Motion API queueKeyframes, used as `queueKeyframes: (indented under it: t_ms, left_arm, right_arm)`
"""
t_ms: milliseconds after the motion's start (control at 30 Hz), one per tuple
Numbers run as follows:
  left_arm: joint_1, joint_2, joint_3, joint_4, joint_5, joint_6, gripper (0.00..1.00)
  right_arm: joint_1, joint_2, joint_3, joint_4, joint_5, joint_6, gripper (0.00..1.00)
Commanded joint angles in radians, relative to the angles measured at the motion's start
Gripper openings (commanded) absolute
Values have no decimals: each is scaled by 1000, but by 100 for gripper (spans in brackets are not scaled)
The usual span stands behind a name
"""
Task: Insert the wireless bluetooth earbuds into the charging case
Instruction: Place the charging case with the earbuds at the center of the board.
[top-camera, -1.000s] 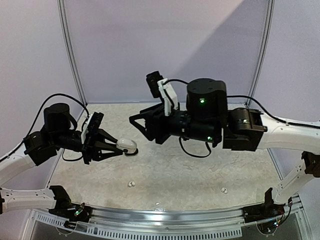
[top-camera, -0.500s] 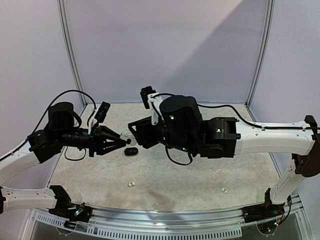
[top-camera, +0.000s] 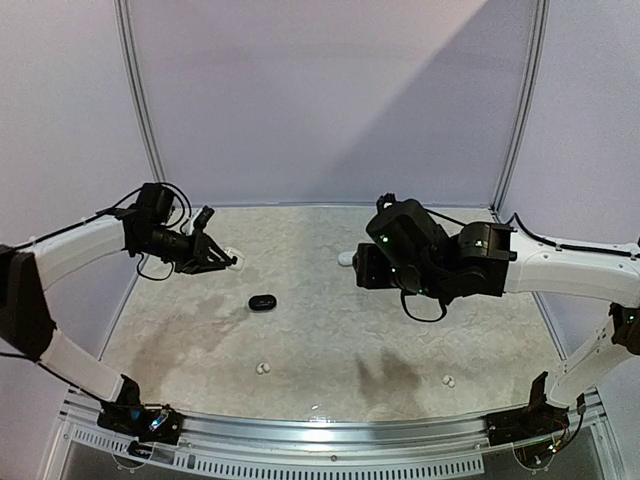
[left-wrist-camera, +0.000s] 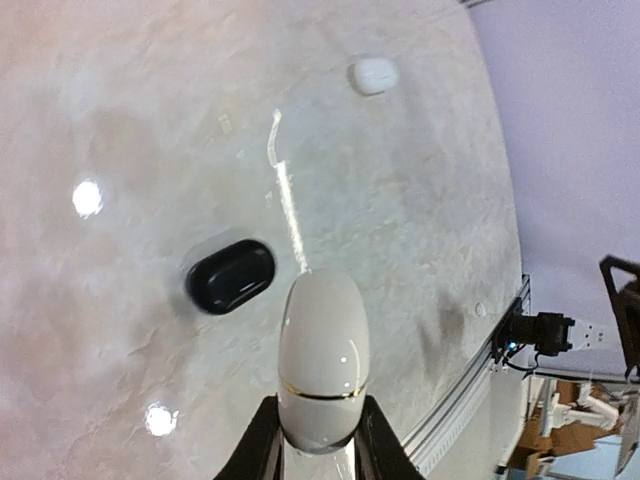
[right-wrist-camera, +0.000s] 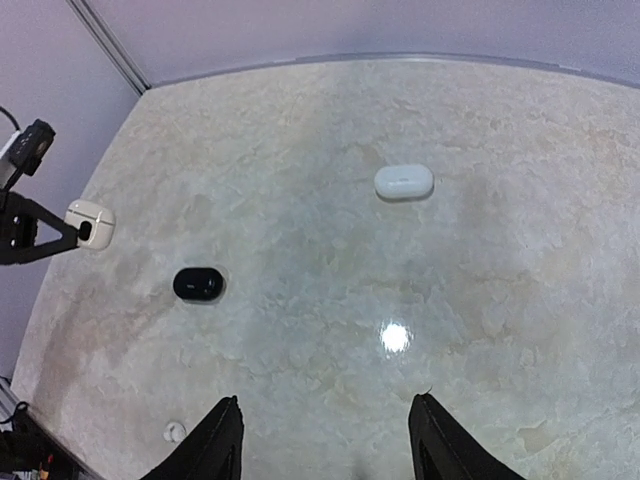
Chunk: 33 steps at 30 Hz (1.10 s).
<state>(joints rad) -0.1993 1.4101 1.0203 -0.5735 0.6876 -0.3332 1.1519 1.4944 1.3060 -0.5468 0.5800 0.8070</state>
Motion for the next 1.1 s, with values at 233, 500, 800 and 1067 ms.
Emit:
queueKeyframes:
  t_ms: [233,500,800,1067]
  left_arm:
    - [120,423,84,-25,-60,-39,0]
    - [141,499,-4,80,-52,-117,28]
    - [141,386,-20,-3,-120,-165,94]
    - [137,274,122,-266,-240,-67,99]
  right_arm:
    - [-1,24,-40,-97,-67,91,59]
    - [0,45,-27,-115,-83,118,60]
    - [-83,66,10,-70,-224,2,73]
    - [-387,275,278,-129,-667,-511,96]
